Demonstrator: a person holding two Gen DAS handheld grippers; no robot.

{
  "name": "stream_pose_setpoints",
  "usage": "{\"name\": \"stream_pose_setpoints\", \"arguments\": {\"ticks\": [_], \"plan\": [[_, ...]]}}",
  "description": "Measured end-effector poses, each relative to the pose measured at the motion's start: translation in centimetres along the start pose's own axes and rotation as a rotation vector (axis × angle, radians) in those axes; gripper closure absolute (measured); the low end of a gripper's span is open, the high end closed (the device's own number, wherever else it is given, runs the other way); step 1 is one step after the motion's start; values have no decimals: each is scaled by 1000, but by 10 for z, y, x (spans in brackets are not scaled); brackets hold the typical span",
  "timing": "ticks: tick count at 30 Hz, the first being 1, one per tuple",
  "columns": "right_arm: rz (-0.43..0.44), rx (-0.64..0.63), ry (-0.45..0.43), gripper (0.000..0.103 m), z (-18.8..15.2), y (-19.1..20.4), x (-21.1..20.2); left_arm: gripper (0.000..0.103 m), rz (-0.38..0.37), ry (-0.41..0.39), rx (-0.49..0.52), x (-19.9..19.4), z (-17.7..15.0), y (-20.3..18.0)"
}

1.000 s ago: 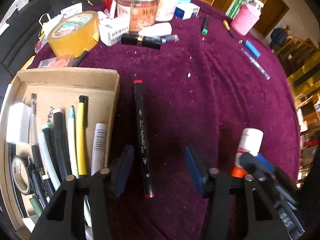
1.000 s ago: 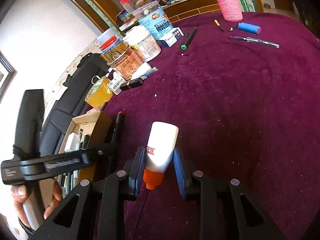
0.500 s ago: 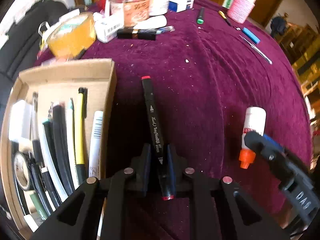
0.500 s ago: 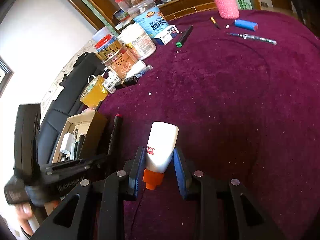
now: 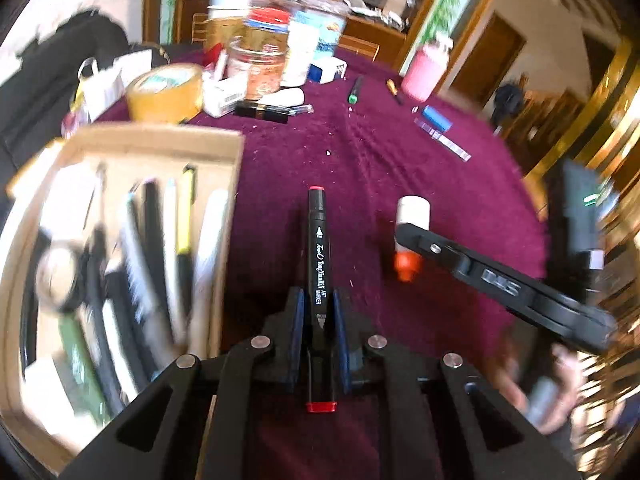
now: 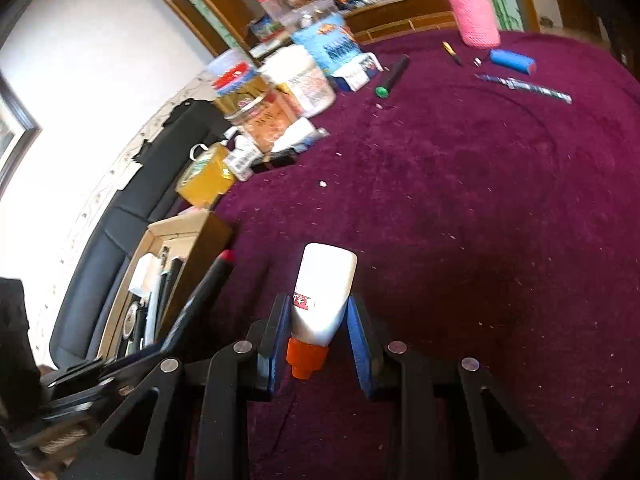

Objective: Organize rigid objects
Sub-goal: 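Carry the glue bottle and red-capped marker over the tray with both tools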

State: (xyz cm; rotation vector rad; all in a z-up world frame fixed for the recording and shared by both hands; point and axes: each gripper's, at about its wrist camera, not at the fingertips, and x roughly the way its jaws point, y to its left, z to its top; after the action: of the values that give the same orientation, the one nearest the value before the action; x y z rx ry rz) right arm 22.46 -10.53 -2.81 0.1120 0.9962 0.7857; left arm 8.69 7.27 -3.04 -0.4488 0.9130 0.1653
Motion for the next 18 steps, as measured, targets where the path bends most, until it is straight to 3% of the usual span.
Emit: {"name": "stream_pose_setpoints", "arguments": {"ticks": [3,7,10,18], "plan": [[12,-43,-18,72,-5,8,-3,89,-50,-39,-88,-28,-9,29],[91,-56,9,71,-6,31,-7,89,-26,-107,-145,-62,-18,67],[188,-91,25,71,-12,68,-14,89,-18,-103,-190,-71,-22,97],[251,-236,110,71,-42,164,18,89,9,-71,-276,-68,-38,133]]}}
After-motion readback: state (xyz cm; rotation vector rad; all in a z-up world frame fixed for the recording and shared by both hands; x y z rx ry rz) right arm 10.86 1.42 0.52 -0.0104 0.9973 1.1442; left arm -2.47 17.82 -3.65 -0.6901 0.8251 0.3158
